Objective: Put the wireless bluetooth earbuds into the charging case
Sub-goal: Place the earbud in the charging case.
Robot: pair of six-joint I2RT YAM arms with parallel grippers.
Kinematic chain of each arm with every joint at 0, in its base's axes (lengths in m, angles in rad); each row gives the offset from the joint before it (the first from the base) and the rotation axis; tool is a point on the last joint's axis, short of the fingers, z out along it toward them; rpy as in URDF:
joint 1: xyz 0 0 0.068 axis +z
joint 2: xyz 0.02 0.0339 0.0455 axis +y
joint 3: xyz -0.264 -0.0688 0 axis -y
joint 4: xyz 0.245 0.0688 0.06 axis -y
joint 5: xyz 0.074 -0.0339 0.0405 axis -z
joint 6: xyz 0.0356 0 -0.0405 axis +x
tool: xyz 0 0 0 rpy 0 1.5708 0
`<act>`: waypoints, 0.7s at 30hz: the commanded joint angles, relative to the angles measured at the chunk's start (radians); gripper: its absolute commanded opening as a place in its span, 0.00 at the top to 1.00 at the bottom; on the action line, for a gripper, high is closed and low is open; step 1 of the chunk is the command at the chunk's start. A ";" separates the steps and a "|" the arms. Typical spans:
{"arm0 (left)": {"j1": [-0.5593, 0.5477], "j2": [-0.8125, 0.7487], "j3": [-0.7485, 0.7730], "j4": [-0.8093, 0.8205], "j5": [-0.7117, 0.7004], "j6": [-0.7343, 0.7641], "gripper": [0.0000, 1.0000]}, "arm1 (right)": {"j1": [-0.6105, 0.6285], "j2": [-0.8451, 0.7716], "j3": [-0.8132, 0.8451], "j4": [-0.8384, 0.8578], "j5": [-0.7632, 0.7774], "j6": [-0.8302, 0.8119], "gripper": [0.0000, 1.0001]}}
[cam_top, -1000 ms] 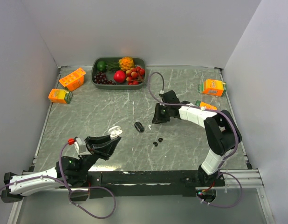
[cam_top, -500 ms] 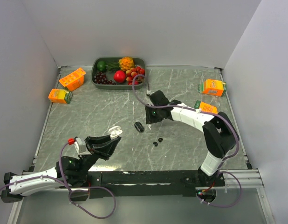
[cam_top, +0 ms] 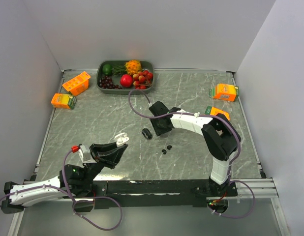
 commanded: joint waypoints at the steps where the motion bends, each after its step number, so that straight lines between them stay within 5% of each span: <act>1: -0.001 -0.012 -0.055 0.016 0.001 -0.011 0.99 | -0.001 0.010 0.039 -0.011 0.049 -0.023 0.54; 21: 0.001 -0.012 -0.049 0.003 -0.001 -0.011 0.99 | 0.021 0.057 0.093 -0.008 0.034 -0.031 0.50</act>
